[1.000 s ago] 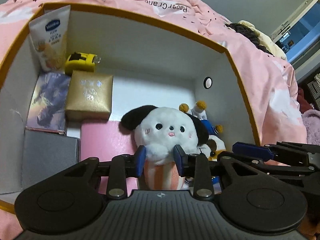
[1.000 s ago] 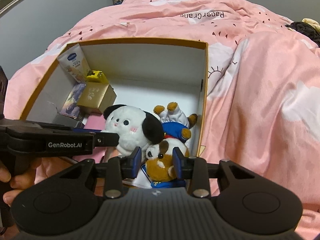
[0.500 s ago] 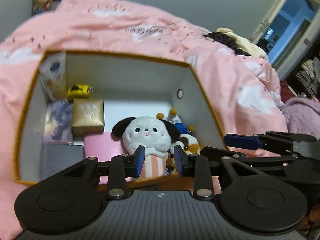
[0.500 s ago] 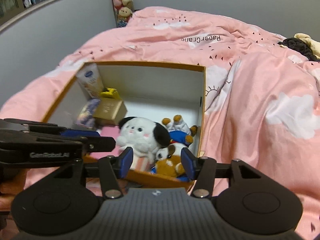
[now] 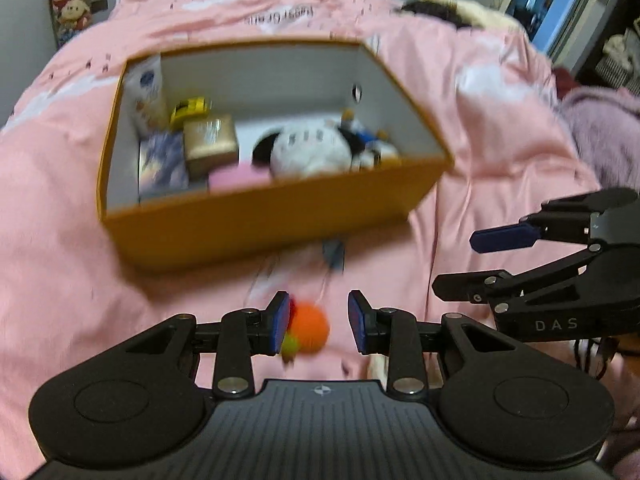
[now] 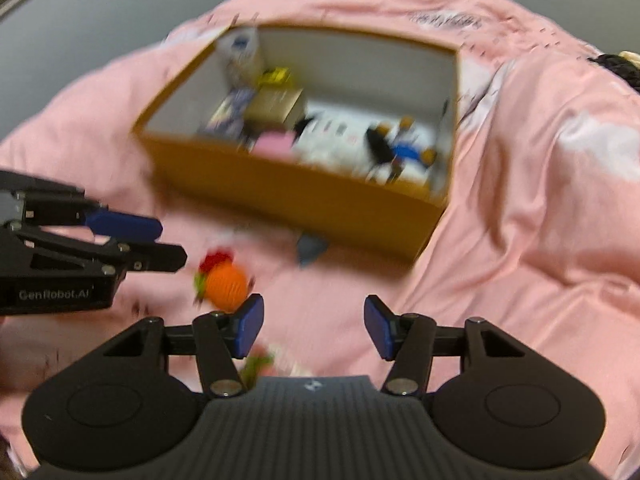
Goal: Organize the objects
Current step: 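Move the right tool to the crocheted sheep with flower crown and grasp it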
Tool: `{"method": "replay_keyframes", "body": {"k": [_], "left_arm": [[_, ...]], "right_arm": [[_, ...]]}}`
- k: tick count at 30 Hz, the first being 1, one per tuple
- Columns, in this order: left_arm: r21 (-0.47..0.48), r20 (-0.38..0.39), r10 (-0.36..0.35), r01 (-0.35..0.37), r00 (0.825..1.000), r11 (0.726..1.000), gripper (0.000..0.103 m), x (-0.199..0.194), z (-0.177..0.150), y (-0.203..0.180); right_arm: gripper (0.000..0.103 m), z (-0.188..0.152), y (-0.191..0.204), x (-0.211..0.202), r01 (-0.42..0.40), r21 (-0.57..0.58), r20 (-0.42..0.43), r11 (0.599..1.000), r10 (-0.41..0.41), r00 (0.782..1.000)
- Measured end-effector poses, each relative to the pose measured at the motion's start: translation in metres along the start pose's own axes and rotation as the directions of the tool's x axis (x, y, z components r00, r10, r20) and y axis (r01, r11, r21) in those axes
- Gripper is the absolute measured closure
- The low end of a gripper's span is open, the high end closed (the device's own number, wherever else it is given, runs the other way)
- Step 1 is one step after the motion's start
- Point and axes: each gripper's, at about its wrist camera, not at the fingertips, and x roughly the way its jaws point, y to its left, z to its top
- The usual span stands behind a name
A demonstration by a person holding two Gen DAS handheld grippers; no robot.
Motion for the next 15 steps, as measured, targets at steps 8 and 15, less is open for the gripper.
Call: {"method": "replay_keyframes", "body": {"k": [8,15], "left_arm": [[-0.021,-0.063,0.015,-0.017,0.998,1.000,0.067,-0.001,-0.031,-0.005],[-0.014,-0.078,0.001,-0.002,0.997,1.000,0.067,-0.004,-0.046,-0.011]], "right_arm": [[0.044,-0.033,0.011,0.009,0.030,-0.044,-0.101,0.999,-0.034,0.994],[0.044,-0.056,0.011,0.007,0.005,0.010,-0.127,1.000,-0.003,0.992]]}}
